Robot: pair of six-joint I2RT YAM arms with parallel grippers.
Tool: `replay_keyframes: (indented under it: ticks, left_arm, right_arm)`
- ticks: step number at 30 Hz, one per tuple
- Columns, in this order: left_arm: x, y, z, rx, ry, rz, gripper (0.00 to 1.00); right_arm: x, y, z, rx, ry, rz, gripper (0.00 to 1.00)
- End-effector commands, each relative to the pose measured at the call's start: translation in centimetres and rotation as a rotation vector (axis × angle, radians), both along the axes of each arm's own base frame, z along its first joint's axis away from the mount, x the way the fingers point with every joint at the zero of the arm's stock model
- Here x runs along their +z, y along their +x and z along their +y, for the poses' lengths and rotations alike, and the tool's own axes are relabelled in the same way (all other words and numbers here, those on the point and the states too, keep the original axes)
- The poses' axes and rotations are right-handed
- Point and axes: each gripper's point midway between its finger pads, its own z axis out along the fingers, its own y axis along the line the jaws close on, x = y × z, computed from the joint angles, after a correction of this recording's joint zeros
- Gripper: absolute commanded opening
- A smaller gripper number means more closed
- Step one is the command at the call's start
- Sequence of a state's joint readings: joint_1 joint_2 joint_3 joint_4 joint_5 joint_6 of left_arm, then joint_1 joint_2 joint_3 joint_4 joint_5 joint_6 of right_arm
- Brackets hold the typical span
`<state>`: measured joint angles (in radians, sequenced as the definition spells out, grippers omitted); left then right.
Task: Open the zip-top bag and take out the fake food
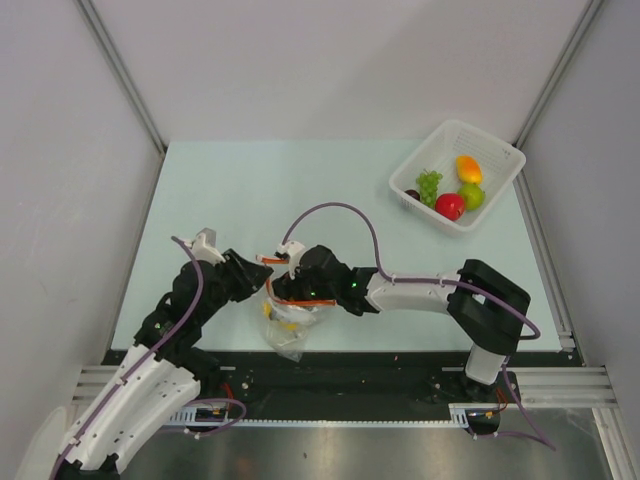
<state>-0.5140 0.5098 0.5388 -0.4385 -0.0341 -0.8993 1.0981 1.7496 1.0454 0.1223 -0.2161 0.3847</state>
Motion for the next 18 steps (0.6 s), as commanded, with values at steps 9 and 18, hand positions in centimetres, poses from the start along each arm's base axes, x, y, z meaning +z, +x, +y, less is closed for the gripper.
replay_keyframes:
  ticks: [9,18]
  left_arm:
    - [0.6,0.3,0.8,0.020,0.036,-0.049,0.08]
    - [-0.3,-0.8,0.7,-0.036,0.067,-0.050,0.00]
  right_arm:
    - [4.1,0.9,0.4,-0.031,0.064,-0.087,0.18]
    - [4.6,3.6,-1.0,-0.160,0.037,-0.144,0.18]
